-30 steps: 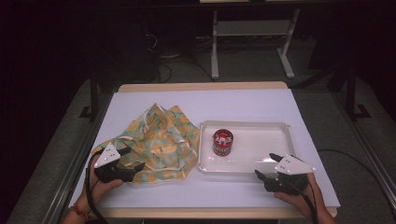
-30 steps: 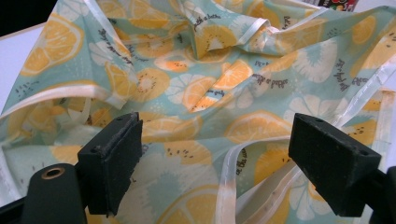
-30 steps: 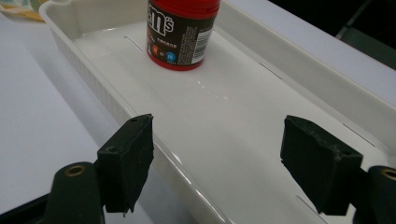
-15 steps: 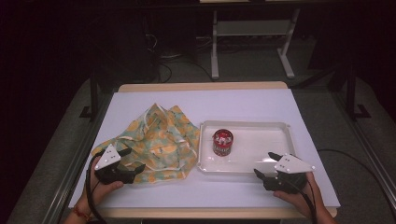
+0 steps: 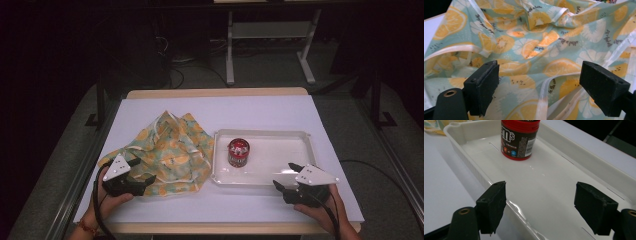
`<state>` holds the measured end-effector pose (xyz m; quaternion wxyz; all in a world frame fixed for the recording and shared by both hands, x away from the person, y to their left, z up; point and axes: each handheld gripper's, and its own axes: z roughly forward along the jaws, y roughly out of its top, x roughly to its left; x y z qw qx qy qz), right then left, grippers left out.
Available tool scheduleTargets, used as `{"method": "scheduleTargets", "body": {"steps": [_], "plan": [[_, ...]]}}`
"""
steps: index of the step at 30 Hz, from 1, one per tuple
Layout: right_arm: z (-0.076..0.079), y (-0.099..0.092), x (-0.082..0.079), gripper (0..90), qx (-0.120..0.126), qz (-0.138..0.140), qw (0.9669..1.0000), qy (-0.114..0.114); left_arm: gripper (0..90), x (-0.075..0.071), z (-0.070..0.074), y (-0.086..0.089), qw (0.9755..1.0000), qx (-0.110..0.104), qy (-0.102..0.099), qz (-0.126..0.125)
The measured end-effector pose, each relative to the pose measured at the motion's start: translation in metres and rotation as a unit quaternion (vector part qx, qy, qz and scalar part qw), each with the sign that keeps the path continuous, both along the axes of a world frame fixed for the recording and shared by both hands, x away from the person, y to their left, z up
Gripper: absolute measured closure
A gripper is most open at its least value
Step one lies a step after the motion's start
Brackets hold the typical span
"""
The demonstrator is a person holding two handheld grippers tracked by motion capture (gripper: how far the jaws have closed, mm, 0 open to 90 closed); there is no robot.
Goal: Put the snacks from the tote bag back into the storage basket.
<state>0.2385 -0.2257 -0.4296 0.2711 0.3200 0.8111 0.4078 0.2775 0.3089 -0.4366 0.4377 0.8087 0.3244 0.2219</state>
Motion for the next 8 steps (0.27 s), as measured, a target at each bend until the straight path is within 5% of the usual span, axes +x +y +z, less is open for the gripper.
{"method": "scheduleTargets", "body": {"steps": [8], "plan": [[-0.002,-0.0024,-0.0014,24.9,-0.001,-0.006,1.0,0.004,15.8,0.0021,0.0029,-0.0033,1.0,-0.004,-0.004,0.0]]}}
